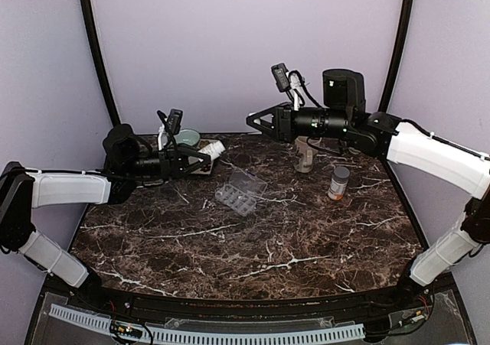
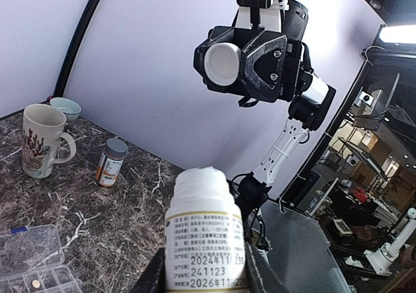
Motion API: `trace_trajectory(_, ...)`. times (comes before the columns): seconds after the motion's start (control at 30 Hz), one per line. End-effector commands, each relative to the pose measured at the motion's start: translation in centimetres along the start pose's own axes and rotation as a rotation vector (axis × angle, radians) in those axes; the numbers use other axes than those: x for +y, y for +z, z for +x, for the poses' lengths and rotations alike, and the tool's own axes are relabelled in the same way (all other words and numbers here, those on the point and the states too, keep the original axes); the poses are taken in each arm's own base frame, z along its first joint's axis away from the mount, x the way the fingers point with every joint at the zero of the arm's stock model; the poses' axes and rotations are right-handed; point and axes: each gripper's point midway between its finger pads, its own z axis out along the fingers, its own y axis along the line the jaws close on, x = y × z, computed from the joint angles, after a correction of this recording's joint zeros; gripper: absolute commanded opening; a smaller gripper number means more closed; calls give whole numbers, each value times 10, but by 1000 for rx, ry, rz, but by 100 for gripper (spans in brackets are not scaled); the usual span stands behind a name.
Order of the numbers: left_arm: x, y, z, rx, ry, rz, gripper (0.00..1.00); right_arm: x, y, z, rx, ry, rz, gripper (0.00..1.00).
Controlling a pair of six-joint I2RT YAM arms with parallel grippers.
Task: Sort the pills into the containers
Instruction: Pour the pill into the compartment of the pill container.
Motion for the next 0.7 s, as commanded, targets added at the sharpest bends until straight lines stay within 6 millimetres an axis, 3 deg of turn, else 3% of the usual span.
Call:
trace_trajectory(0.0, -6, -6, -7, -68, 97, -14, 0, 1, -13, -20, -85, -40, 19, 3)
trace_trajectory(0.67, 28, -15, 43, -60, 45, -81, 0, -8, -19, -7, -98, -20, 66, 3)
